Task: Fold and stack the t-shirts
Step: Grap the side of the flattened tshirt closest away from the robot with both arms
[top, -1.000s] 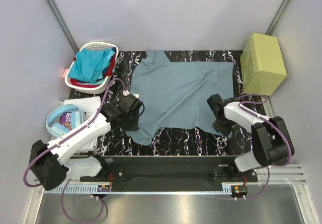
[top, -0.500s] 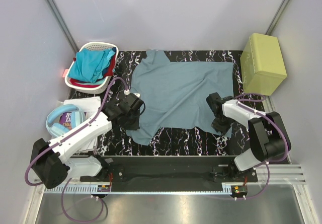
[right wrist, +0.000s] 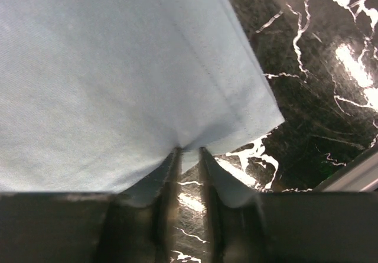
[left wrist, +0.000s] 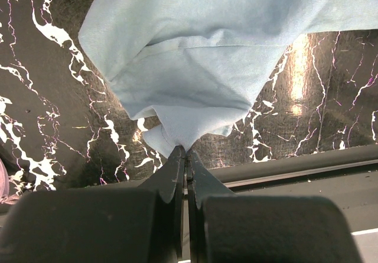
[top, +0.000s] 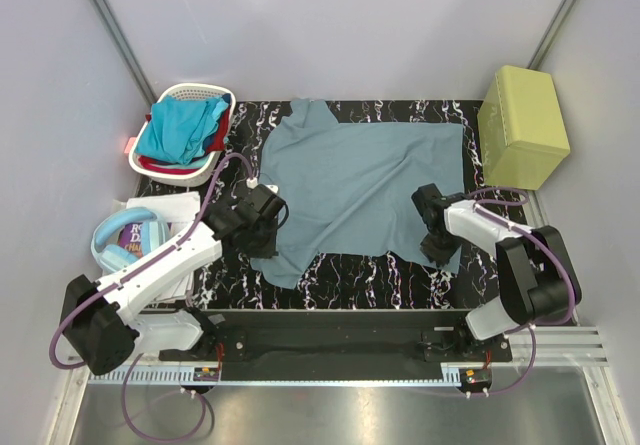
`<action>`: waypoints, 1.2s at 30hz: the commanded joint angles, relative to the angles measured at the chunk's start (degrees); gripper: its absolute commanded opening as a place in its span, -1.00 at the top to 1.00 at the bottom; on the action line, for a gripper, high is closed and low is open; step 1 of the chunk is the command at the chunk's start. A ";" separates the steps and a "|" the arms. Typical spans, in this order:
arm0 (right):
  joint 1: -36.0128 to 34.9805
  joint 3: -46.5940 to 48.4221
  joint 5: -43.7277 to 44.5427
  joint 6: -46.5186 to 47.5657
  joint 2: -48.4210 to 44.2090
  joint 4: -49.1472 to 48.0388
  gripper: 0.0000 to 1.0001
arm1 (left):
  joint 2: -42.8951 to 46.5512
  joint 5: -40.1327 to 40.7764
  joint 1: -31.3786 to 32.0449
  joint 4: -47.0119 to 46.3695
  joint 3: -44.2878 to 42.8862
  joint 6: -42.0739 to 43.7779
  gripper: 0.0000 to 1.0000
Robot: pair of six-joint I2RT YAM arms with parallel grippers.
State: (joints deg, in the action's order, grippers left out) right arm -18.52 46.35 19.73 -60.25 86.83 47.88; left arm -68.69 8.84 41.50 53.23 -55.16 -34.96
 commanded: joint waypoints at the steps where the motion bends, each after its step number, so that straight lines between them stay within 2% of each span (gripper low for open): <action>1: 0.15 -2.14 -1.63 -1.89 -1.74 -0.15 0.08 | 1.01 -0.31 -0.27 -1.29 -2.06 0.60 1.00; 3: 0.15 -1.70 -1.18 -1.36 -2.19 0.81 -0.11 | 0.92 -0.32 -0.27 -1.29 -2.15 0.51 1.00; 6: -0.02 -1.00 -0.92 -1.01 -2.80 1.69 -0.16 | 0.66 -0.49 -0.27 -1.46 -2.32 0.33 1.00; 13: -0.11 2.94 3.29 1.53 -12.63 5.02 -0.19 | 2.85 1.70 -0.27 -1.12 -7.85 1.38 1.00; 19: -0.11 9.45 7.43 5.31 -13.79 8.37 -0.21 | 2.16 5.21 -0.27 0.12 -16.29 3.14 1.00; 29: -0.20 10.43 7.79 9.53 -13.26 7.32 -0.22 | -7.07 8.12 -2.03 -3.12 -18.06 3.93 1.00; 36: -0.20 10.61 8.31 12.34 -13.61 6.79 -0.22 | -13.92 7.33 -7.56 -7.00 -23.75 6.31 1.00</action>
State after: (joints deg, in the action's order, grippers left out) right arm -18.48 55.37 25.41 -50.41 74.00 54.94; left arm -80.34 15.11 36.71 51.57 -72.88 -30.98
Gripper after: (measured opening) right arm 0.608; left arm 0.012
